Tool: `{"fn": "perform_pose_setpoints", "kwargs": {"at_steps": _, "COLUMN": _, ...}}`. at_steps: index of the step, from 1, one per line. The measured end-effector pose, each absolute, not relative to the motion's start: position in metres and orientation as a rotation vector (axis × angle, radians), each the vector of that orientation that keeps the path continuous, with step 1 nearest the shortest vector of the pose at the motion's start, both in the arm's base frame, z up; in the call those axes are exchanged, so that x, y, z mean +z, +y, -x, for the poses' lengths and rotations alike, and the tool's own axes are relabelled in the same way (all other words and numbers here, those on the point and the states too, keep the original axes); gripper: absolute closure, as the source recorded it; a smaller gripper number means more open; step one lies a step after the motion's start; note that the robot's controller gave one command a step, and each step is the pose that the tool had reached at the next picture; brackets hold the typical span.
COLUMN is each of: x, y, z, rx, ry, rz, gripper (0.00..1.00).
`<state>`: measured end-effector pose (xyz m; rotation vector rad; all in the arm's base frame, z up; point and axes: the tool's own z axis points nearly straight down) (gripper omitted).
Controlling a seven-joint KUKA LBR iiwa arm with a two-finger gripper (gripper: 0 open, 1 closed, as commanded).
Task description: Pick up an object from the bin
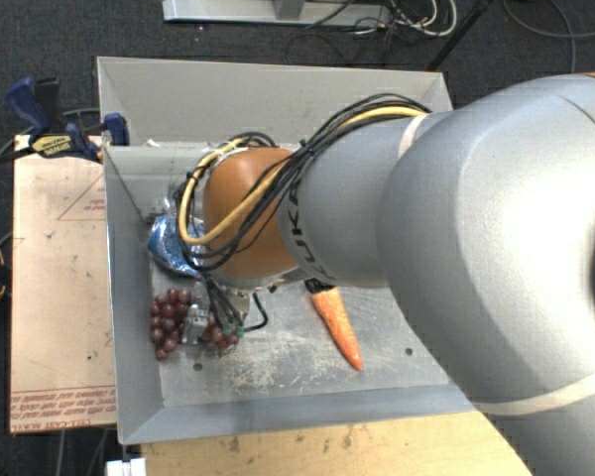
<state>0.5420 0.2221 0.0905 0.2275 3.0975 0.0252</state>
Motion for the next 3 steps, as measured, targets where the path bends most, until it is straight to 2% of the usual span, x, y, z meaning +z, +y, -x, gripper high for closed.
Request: {"fn": "perform_pose_setpoints", "kwargs": {"at_steps": 3, "x": 0.104, "y": 0.221, "z": -0.540, "rx": 0.004, "ry": 3.127, "rz": -0.230, "gripper": 1.00}}
